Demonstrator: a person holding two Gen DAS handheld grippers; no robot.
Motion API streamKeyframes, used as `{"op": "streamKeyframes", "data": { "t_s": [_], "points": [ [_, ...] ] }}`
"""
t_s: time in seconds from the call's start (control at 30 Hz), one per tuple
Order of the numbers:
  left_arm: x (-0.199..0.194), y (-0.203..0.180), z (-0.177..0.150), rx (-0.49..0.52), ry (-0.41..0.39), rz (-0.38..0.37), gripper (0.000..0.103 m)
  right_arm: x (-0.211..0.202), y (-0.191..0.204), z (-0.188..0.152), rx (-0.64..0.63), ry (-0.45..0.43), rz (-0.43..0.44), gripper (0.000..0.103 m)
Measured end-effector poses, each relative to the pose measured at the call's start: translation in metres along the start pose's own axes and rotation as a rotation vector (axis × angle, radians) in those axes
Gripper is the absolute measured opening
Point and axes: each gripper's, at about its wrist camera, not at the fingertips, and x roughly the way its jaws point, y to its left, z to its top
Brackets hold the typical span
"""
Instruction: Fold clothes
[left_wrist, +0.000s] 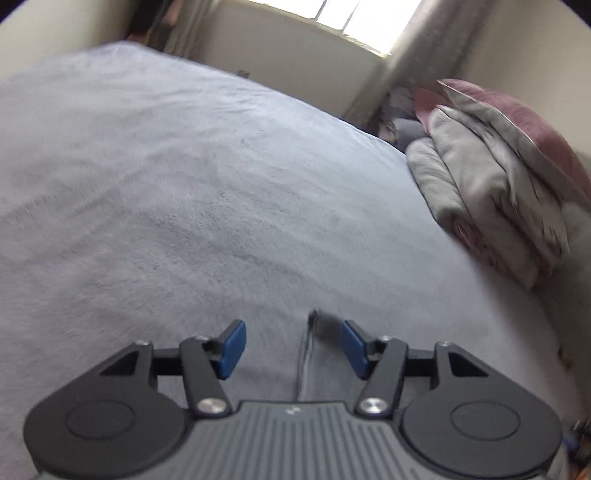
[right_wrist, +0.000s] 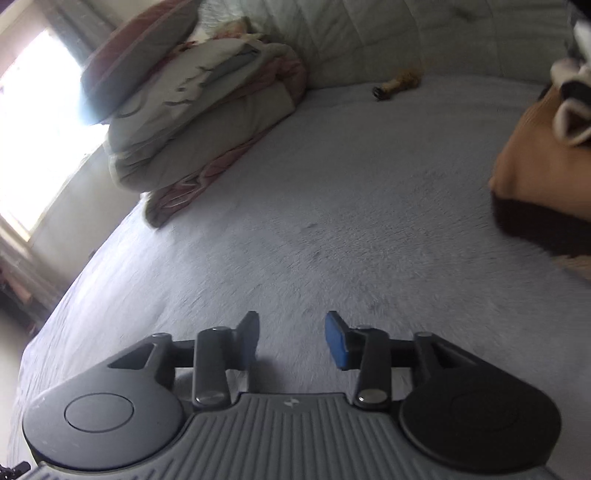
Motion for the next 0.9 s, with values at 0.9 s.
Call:
{"op": "streamKeyframes", "data": {
  "t_s": [0.9],
  "points": [
    [0.008,0.02,-0.1,-0.44,0.019,-0.151,0.082,-0.031,-0.007,-0.109,0.376,0.062,0.223,0.052]
  ]
}}
